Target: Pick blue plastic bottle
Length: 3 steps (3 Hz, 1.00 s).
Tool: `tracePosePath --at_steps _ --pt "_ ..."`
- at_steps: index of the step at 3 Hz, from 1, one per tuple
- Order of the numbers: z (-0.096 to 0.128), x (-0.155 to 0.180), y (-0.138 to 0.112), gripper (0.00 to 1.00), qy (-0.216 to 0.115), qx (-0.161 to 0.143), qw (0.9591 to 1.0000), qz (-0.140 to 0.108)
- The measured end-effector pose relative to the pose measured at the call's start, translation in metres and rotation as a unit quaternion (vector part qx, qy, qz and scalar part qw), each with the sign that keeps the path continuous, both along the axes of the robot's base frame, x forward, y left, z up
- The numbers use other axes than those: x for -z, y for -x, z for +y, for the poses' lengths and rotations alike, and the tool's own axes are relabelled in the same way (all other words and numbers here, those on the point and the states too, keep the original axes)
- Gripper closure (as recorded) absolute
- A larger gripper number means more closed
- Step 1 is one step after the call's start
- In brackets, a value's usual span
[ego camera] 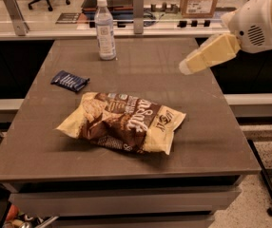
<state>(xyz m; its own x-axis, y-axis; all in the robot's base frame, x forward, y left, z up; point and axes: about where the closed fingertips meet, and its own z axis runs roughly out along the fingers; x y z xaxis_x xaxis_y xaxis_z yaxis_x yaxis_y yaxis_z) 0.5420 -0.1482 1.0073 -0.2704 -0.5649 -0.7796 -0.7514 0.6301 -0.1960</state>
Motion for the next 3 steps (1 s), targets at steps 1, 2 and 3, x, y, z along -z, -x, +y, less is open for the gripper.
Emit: tracePosePath --at_steps 1,2,3 --pt "0.0216 -0.0047 -0.0182 0.00 -0.033 0.012 0.9985 -0.042" --pt "0.0234 -0.0127 -0.0250 0.00 -0.039 0.021 0.9971 -0.061" --pt "0.0241 -0.0135 -0.0252 0.00 -0.038 0.021 0.9971 -0.062"
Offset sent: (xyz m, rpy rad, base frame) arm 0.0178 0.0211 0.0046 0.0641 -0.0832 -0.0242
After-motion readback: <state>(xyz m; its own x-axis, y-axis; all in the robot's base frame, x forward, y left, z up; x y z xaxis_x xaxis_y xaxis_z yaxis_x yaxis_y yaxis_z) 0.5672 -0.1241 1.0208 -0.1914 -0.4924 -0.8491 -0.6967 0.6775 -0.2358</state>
